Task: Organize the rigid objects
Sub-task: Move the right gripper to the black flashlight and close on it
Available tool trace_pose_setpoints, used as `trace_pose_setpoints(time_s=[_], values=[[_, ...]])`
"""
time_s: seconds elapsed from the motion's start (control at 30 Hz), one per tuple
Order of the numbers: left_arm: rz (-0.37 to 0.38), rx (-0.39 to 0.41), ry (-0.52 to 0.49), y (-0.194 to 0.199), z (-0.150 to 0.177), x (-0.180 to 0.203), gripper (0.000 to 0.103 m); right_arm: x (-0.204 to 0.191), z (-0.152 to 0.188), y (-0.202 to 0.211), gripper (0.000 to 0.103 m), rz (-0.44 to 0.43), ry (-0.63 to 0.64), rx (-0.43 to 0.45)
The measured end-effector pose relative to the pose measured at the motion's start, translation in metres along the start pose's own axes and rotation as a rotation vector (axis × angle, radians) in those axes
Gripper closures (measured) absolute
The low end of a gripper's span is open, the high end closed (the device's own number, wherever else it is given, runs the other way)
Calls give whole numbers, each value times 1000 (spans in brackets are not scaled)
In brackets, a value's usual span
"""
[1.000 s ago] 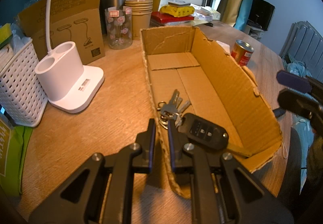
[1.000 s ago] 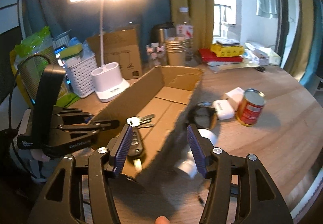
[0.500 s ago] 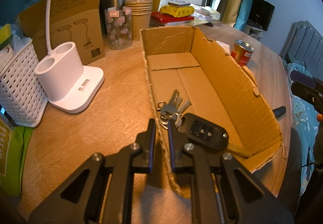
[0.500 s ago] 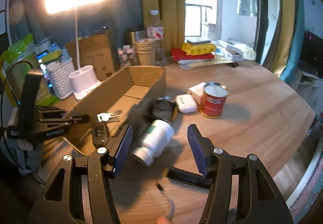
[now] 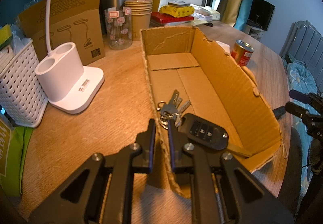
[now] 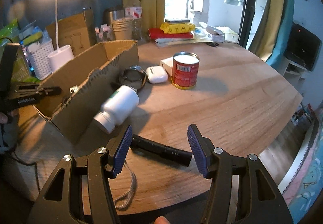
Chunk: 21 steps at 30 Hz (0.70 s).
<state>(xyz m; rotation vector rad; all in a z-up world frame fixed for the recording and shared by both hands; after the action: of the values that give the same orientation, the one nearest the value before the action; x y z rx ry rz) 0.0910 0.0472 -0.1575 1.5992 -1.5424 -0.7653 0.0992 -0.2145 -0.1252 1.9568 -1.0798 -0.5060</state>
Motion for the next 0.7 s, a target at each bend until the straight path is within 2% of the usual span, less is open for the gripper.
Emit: trace_pose_setpoints(time_s=[0.7], values=[[-1,0,0,0,0,1,91,-11,7,-33,42,87,90,-54]])
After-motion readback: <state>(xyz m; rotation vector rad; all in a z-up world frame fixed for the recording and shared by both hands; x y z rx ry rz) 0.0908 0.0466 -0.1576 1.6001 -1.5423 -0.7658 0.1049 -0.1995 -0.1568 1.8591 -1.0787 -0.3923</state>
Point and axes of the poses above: each gripper's, at about its wrist camera, not at the fingertips, and y roughly against the way its jaws point, x to its right, z to its underside, the point moved 1 cm from there along -y, roughly the way its jaws point, and after that the axes turned 10 degrees about -x, right-handed, at the moved point
